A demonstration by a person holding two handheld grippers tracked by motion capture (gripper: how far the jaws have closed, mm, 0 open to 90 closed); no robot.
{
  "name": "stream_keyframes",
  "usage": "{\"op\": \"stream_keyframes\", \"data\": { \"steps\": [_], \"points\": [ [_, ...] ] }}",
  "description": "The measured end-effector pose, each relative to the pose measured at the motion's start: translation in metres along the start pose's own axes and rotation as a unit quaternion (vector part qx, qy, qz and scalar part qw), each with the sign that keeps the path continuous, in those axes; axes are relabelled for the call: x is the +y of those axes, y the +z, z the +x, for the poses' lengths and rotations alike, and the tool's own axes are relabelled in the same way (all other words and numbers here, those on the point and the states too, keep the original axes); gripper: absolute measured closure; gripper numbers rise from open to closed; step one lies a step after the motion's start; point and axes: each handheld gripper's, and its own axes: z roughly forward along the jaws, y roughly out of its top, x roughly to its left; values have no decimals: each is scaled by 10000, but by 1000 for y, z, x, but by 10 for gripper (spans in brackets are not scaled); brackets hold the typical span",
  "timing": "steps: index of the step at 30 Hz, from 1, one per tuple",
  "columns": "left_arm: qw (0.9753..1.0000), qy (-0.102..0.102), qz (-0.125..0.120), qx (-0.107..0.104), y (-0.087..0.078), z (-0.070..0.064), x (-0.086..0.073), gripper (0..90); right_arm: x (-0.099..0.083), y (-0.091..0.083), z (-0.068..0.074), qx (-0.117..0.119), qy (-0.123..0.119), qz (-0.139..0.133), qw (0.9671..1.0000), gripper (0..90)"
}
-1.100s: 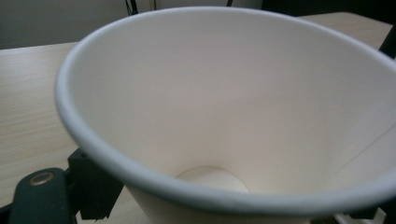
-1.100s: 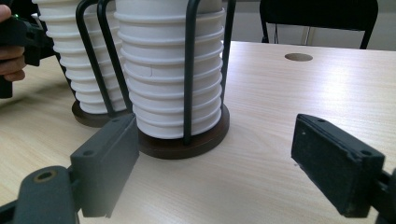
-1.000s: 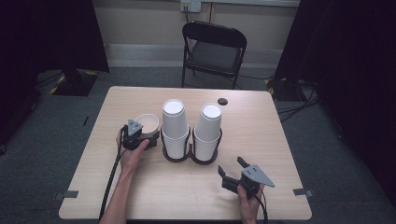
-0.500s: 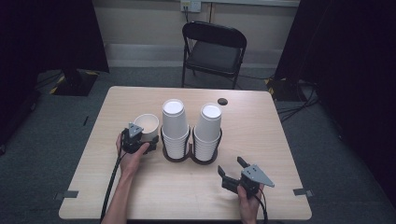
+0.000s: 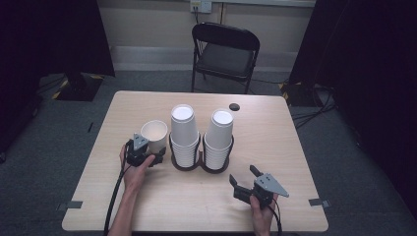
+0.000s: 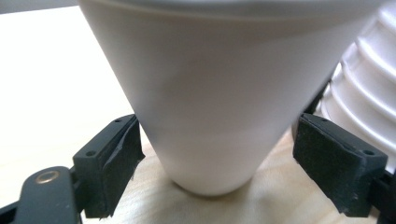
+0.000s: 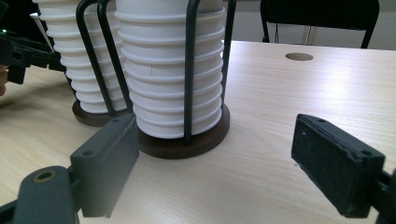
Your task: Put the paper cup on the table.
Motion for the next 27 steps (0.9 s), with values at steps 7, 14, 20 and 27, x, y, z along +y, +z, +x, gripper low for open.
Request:
{"op": "stream_keyframes", "data": {
  "steps": [7,14,20,27],
  "points": [
    [9993,-108,-336,-87,-19,0,0,156,0,-1,0,-12,14,-26,10000,146],
    [9965,-243,-694,-396,-43,-4,-1,156,0,-1,0,-8,18,-33,10000,146],
    [9964,-141,-743,-381,-63,-13,-7,155,0,-1,0,10,18,-30,10000,146],
    [9954,-186,-819,-451,-75,-22,-15,155,0,-1,-1,18,17,-29,10000,147]
  ]
}}
